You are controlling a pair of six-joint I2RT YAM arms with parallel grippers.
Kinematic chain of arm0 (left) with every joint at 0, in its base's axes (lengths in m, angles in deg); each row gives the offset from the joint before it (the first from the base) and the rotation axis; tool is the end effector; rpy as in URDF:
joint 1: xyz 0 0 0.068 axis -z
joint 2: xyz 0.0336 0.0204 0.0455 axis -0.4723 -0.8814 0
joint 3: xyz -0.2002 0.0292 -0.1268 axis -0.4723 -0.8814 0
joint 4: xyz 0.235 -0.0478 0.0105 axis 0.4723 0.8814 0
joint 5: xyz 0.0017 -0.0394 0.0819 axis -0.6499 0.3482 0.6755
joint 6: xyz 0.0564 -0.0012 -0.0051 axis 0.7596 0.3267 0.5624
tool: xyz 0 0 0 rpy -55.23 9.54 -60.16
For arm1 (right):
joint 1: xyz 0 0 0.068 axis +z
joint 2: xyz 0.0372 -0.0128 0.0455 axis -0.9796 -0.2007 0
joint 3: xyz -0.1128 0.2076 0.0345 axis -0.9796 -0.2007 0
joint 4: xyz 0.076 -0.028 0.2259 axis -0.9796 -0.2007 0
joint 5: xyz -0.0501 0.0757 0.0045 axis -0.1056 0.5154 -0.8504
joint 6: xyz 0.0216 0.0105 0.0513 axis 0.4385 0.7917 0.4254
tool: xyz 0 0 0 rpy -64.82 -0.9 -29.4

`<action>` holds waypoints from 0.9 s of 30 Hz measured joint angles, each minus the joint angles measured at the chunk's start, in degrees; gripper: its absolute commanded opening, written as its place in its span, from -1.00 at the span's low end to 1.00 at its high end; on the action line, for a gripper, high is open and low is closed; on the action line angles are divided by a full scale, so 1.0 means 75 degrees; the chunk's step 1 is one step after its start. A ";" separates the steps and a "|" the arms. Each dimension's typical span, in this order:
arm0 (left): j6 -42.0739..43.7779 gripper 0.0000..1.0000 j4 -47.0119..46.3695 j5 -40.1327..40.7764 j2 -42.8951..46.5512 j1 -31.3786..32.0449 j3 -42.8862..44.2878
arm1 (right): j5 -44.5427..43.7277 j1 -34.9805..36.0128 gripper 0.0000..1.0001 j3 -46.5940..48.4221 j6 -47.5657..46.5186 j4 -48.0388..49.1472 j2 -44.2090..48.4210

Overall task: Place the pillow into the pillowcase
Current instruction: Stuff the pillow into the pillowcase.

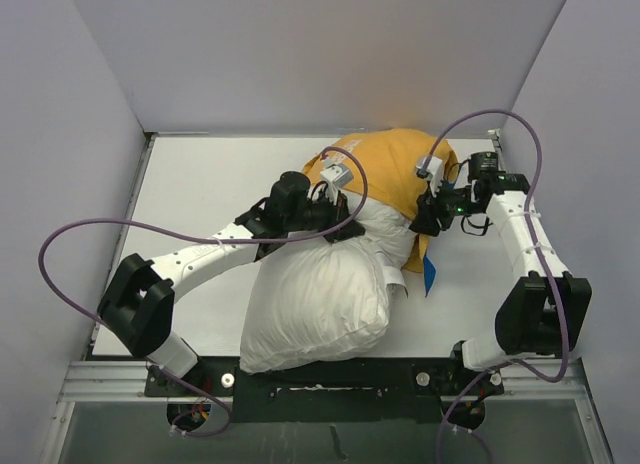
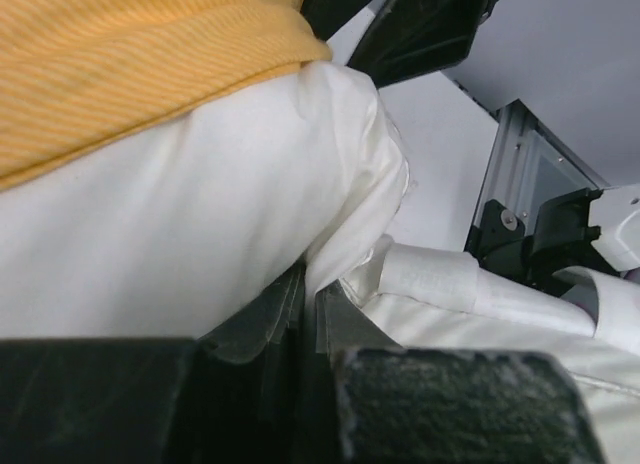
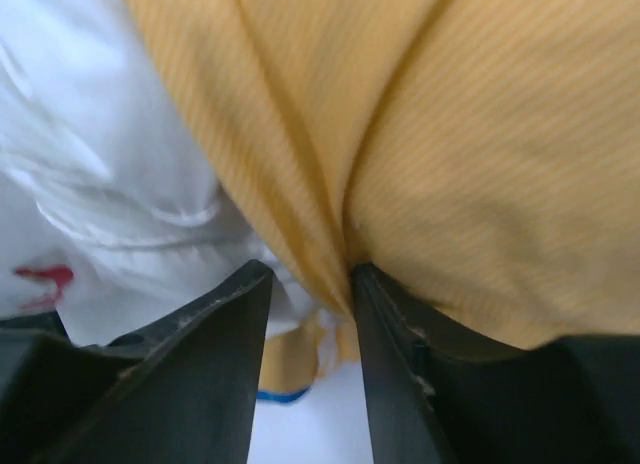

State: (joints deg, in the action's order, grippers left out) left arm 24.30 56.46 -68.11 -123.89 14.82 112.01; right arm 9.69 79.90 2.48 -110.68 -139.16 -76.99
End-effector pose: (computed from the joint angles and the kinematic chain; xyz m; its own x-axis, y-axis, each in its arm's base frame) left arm 0.2430 -0.2520 0.2663 -0.5450 0.1162 -0.8303 0.7880 0.4092 -0.4600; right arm 0.2733 0.0354 0.2682 -0.4689 -0.4763 -0.7438 -0.8404 0.4998 0.2097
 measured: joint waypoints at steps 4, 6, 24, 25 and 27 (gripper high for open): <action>-0.0370 -1.00 -0.0624 -0.0099 -0.0044 0.0015 -0.0160 | 0.0332 -0.0761 0.68 -0.0271 -0.0385 -0.0498 0.0612; -0.0513 -1.00 -0.0845 -0.0099 -0.0044 0.0006 -0.0251 | 0.0583 -0.1110 0.79 -0.0385 -0.0341 -0.0618 0.1294; -0.0976 -1.00 -0.1230 -0.0090 -0.0044 0.0003 -0.0303 | -0.0443 -0.0691 -0.51 -0.3794 0.3952 0.3634 0.1416; -0.0976 -1.00 -0.1250 -0.0064 -0.0044 0.0003 -0.0297 | -0.0493 -0.0664 -0.78 -0.3742 0.3969 0.3675 0.1384; -0.0933 -1.00 -0.1218 -0.0017 -0.0044 -0.0012 -0.0236 | -0.0458 -0.0714 -1.00 -0.3547 0.3902 0.3634 0.1355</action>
State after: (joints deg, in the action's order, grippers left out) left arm 17.31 47.33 -68.24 -124.22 14.73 110.24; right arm 6.26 74.54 -24.12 -81.41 -111.90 -66.82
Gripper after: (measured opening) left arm 0.034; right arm 0.177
